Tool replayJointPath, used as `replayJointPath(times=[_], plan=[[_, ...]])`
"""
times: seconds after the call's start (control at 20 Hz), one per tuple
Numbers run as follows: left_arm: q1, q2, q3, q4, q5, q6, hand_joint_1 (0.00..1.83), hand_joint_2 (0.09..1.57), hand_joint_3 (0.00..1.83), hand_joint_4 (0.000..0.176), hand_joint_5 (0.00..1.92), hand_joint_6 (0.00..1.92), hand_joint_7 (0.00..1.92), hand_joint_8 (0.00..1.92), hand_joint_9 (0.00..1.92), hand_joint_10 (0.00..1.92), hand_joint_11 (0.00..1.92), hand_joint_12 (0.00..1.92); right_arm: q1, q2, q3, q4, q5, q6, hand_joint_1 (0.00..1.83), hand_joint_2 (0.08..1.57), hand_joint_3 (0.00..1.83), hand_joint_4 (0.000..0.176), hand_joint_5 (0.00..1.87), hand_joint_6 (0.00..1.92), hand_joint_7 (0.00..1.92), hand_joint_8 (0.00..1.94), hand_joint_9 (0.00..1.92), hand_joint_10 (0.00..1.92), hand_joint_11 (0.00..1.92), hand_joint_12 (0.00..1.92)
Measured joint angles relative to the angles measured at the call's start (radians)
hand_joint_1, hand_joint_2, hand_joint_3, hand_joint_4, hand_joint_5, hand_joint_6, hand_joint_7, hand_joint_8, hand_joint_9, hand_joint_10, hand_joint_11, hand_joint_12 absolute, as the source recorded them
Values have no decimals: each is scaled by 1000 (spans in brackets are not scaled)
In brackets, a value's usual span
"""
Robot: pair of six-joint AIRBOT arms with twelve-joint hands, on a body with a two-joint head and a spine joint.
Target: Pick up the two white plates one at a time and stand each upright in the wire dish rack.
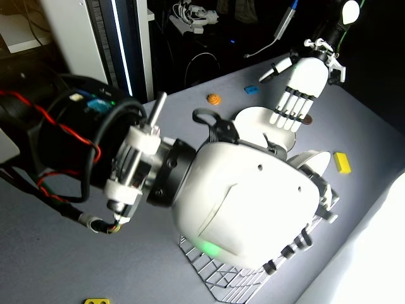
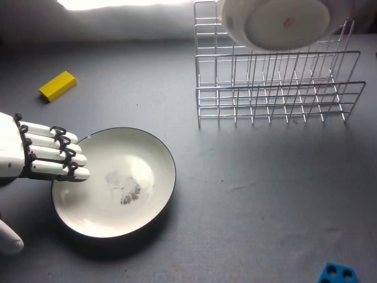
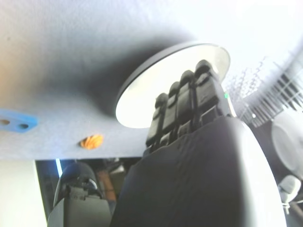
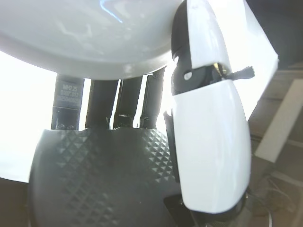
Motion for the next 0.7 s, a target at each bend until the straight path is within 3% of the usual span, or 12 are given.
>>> replayJointPath(times=[0.55, 0.7], plan=[[4, -12, 32, -5, -1, 4, 0, 986, 0, 0, 0, 0, 0, 0, 0, 0, 0, 0, -38, -50, 66, 0, 31, 68, 1239, 1079, 0, 0, 1014, 889, 1121, 832, 1363, 8, 967, 1044], [4, -12, 32, -5, -1, 4, 0, 979, 0, 0, 0, 0, 0, 0, 0, 0, 0, 0, -58, -58, 85, -66, 45, 106, 1240, 1079, 0, 0, 1009, 901, 1126, 818, 1355, 4, 958, 1041]])
